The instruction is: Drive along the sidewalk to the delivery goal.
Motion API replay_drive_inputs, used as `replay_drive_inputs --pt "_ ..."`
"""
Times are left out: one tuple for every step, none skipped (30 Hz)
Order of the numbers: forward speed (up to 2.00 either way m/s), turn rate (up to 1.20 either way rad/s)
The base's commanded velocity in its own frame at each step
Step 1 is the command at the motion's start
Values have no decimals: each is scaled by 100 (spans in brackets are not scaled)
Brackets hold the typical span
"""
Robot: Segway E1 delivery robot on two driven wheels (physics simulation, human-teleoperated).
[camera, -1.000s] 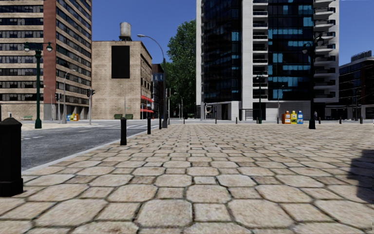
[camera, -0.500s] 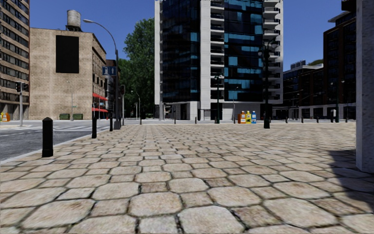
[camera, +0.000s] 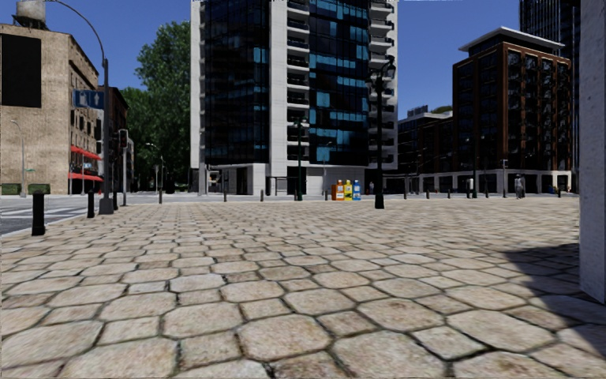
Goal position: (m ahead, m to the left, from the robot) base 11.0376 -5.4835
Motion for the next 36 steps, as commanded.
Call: replay_drive_inputs --pt "200 -43" --pt "200 -43" --pt "200 -43" --pt "200 -43" --pt "200 -43" --pt "200 -43" --pt "200 -43" --pt "200 -43" --pt "200 -43" --pt "200 -43" --pt "200 -43" --pt "200 -43" --pt "200 -43" --pt "200 -43" --pt "200 -43" --pt "200 -43" --pt "200 -43" --pt "200 -43" --pt "200 -43" --pt "200 -43" --pt "200 -43" --pt "200 -43" --pt "200 -43" --pt "200 -43" --pt "200 -43" --pt "200 -43" --pt "200 -43" --pt "200 -43" --pt "200 -43" --pt "200 -43" --pt "200 -43" --pt "200 -43" --pt "200 -43" --pt "200 -43" --pt "200 -43" --pt "200 -43"
